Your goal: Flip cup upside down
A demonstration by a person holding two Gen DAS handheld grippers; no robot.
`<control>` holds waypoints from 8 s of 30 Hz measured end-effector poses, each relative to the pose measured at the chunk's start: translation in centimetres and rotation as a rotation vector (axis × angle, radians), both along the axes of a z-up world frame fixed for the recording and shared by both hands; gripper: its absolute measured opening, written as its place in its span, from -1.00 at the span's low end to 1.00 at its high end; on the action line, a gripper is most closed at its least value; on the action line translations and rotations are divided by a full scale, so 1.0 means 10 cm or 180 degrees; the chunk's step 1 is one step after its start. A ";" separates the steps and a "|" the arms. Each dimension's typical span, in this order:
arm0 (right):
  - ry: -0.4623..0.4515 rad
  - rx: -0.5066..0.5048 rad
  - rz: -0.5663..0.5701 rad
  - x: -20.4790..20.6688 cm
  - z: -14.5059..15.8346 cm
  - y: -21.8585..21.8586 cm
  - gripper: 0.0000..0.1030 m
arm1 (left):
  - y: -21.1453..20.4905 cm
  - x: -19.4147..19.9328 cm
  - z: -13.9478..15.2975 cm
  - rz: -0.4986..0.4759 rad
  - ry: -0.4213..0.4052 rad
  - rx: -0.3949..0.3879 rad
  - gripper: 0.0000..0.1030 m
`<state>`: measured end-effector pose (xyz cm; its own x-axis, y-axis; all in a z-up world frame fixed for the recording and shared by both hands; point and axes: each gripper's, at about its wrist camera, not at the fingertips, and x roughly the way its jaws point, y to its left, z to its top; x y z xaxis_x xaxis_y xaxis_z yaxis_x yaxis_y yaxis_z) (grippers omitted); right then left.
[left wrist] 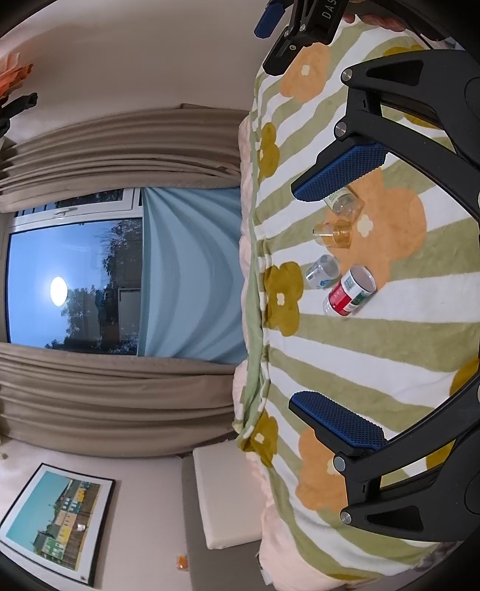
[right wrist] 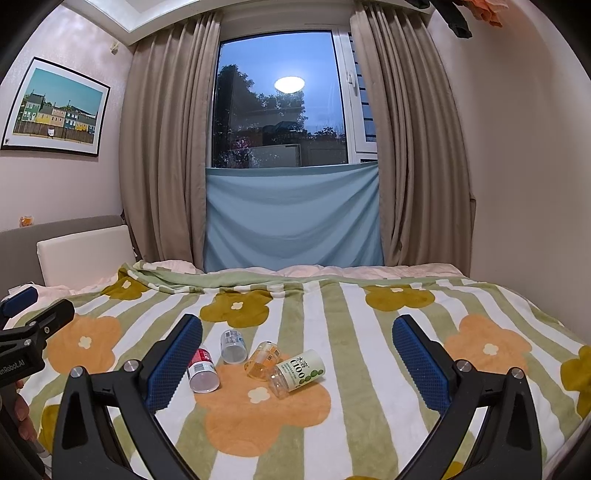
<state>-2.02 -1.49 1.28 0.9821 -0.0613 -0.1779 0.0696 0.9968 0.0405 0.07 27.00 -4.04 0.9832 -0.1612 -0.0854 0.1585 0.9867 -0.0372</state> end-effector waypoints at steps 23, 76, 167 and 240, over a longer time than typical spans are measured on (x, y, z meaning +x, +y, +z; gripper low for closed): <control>0.0007 -0.0014 0.0011 0.00 -0.04 0.03 0.99 | -0.02 0.06 0.01 -0.0052 0.0083 -0.0036 0.99; 0.0748 0.0041 0.0358 0.61 -0.67 -0.41 1.00 | -1.20 4.87 -1.54 -0.0389 0.3599 0.0296 0.57; 0.3889 0.1770 0.1033 2.09 -1.79 -0.01 0.90 | -0.48 1.03 -1.24 -0.1466 0.2686 0.0701 0.99; 0.1781 0.0075 0.1277 1.22 -1.87 0.42 0.99 | 0.09 0.62 -1.36 -0.0922 0.2498 0.0117 0.99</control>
<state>10.22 2.66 -17.42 0.6882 0.2979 -0.6616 -0.2878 0.9491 0.1280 6.31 27.93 -17.67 0.5563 -0.3821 -0.7380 0.3475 0.9136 -0.2111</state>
